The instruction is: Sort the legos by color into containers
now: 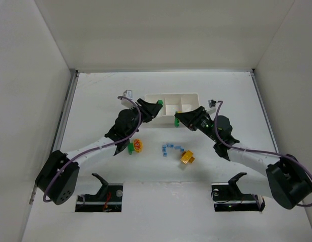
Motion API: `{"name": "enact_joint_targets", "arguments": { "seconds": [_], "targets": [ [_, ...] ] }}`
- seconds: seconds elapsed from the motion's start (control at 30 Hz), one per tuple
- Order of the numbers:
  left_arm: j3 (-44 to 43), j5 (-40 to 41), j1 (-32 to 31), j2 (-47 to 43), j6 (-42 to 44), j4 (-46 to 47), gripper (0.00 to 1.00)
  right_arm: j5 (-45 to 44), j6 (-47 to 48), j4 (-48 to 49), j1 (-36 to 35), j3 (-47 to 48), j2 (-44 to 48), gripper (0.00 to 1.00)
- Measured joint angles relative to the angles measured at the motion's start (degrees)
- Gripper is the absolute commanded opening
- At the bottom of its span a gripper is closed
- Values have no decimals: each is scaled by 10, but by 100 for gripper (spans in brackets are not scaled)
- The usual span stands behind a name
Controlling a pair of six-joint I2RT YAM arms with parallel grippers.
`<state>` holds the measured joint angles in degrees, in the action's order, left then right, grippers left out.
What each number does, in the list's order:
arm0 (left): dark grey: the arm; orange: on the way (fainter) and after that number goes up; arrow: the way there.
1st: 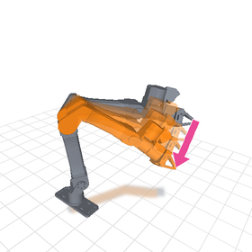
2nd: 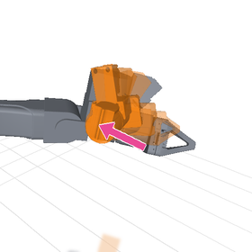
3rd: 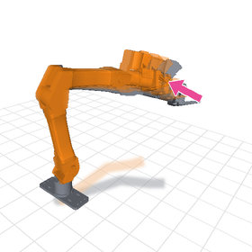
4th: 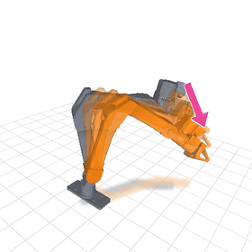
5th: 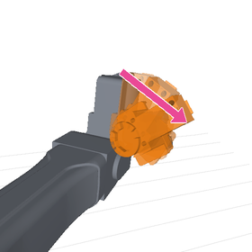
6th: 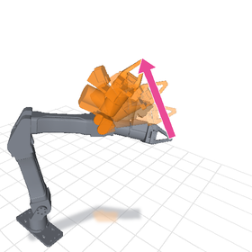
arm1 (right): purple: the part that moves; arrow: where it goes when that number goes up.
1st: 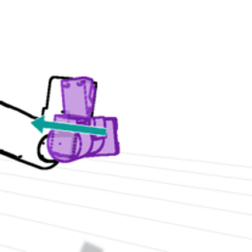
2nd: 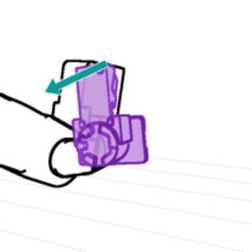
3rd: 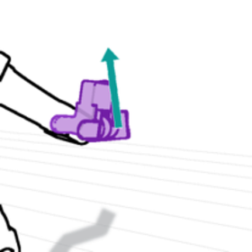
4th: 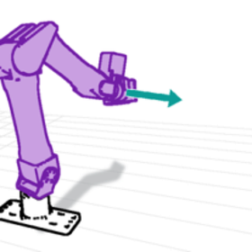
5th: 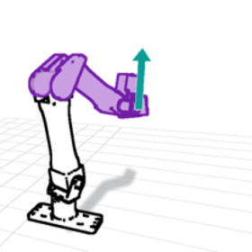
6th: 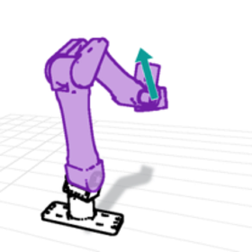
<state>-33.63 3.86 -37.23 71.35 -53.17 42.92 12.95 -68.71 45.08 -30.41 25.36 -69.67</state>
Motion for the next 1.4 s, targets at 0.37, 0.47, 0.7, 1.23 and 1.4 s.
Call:
{"name": "enact_joint_targets", "arguments": {
  "seconds": [0.37, 0.47, 0.7, 1.23, 1.4],
  "targets": [
    [-179, 27, -48, 175, 112, -96, 14, -169, 170, -214, 0, -1, 151, 22],
    [-218, 26, -47, 236, 121, -106, 15, -181, 184, -228, 0, -12, 160, 22],
    [-296, 26, -43, 338, 130, -140, 35, -188, 203, -253, 0, -33, 177, 22],
    [-195, 42, -59, 196, 134, -136, 45, -181, 202, -254, 8, -8, 121, 22],
    [-111, 45, -119, 90, 139, -111, 40, -181, 187, -254, 7, 36, 92, 22]
  ]
}}
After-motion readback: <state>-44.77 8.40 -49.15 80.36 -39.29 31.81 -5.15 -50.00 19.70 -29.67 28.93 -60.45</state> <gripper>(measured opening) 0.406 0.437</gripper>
